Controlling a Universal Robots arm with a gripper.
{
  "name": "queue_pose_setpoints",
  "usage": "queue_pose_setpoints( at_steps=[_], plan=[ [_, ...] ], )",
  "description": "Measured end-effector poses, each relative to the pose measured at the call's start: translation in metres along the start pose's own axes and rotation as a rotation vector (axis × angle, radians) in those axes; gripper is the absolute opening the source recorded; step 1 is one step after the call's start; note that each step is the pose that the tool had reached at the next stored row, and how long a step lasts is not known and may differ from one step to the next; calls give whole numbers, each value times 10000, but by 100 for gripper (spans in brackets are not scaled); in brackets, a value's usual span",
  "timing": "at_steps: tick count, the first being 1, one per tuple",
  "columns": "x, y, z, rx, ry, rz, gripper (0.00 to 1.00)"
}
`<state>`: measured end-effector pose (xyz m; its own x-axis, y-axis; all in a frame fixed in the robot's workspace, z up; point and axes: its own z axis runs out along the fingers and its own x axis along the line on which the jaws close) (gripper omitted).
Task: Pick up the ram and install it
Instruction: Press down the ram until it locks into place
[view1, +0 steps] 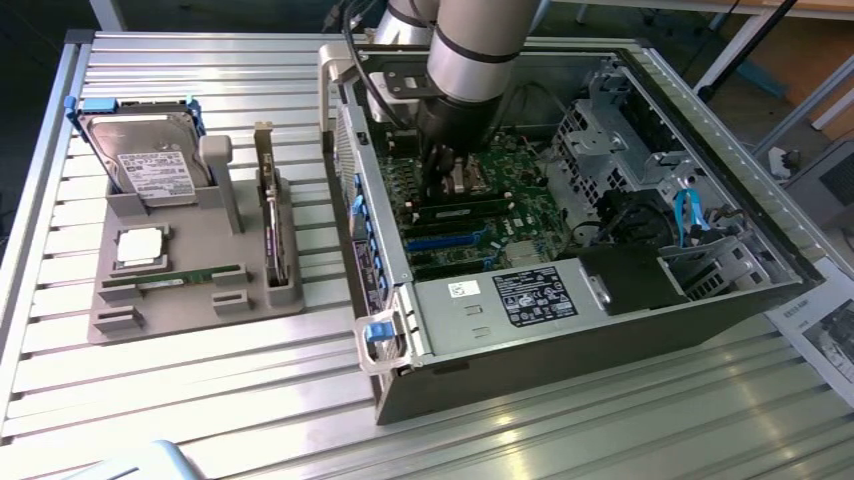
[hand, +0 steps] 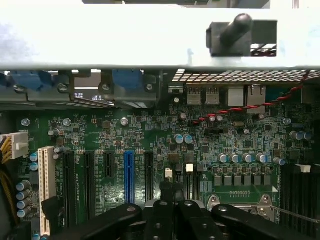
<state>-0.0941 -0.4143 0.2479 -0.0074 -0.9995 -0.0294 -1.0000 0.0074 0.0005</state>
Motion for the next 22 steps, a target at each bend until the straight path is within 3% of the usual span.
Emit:
queue_pose_setpoints(
  at_steps=[12,22],
  plan=[
    [-9,-42,-308,0,4,3,10],
    [-15,-71,-498,0,9,13,10]
  ],
)
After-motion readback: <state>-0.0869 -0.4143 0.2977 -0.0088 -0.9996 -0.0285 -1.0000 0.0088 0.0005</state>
